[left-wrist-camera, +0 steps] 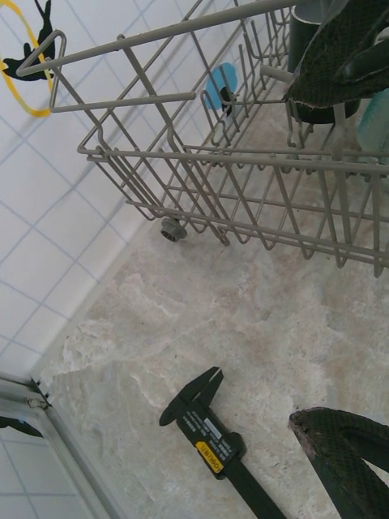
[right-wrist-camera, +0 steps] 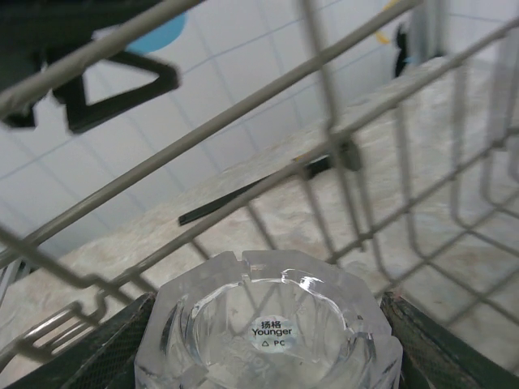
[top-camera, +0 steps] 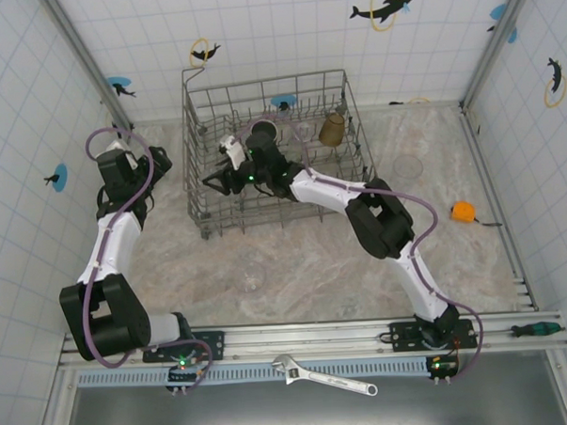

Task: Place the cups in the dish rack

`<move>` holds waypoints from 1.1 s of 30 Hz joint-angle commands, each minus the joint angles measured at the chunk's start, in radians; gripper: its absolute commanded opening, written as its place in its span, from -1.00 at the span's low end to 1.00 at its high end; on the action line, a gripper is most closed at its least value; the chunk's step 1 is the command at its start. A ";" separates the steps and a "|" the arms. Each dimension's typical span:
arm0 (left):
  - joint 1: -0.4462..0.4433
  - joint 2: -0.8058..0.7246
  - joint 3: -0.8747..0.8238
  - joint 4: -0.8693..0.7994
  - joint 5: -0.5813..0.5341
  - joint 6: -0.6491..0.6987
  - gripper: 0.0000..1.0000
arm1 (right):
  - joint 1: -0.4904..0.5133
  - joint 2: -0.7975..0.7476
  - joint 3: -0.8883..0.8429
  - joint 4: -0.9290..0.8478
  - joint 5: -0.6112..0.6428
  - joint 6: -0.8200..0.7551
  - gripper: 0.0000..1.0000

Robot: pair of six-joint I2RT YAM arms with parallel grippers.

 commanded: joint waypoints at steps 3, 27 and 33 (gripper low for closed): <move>0.007 -0.033 -0.011 0.070 0.069 -0.013 0.95 | -0.067 -0.176 -0.020 0.034 0.116 0.106 -0.53; -0.321 -0.100 0.241 -0.009 0.252 -0.124 0.95 | -0.308 -0.499 -0.369 0.309 0.108 0.567 -0.58; -0.412 -0.076 0.207 0.096 0.319 -0.209 0.92 | -0.327 -0.489 -0.416 0.475 0.076 0.723 -0.60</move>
